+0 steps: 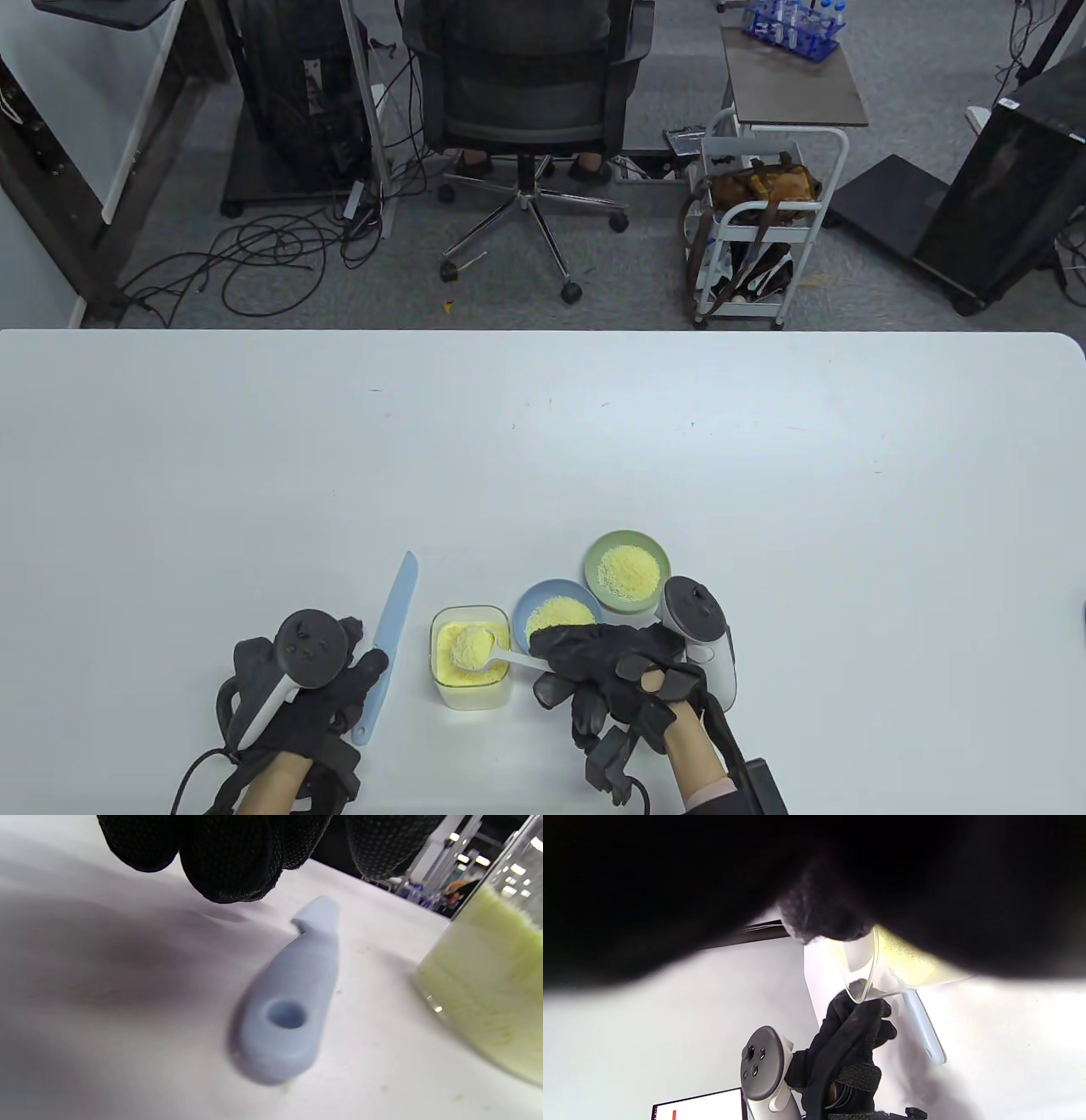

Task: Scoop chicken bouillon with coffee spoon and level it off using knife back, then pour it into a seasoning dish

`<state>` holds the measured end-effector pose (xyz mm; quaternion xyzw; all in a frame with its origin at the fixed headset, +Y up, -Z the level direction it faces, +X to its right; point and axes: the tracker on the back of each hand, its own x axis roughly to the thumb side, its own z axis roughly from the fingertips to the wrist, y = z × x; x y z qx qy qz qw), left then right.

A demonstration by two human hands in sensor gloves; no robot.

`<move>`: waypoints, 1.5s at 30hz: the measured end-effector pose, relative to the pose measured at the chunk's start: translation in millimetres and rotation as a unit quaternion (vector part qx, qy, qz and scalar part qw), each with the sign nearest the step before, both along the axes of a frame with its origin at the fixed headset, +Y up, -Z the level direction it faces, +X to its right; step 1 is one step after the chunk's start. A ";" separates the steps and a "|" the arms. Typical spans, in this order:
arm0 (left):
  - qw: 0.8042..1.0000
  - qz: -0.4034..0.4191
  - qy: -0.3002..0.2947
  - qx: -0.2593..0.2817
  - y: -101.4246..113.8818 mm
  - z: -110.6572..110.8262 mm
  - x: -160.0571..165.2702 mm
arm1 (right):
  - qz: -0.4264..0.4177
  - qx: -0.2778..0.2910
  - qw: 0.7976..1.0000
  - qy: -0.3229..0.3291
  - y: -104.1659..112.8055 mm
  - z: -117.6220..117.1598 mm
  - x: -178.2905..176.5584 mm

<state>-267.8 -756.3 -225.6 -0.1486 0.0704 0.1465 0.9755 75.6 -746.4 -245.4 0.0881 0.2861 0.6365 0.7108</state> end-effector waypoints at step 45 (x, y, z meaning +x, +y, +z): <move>0.936 0.263 -0.234 -0.011 24.3 19.2 48.2 | 0.024 0.022 0.999 -0.005 5.0 0.2 -2.9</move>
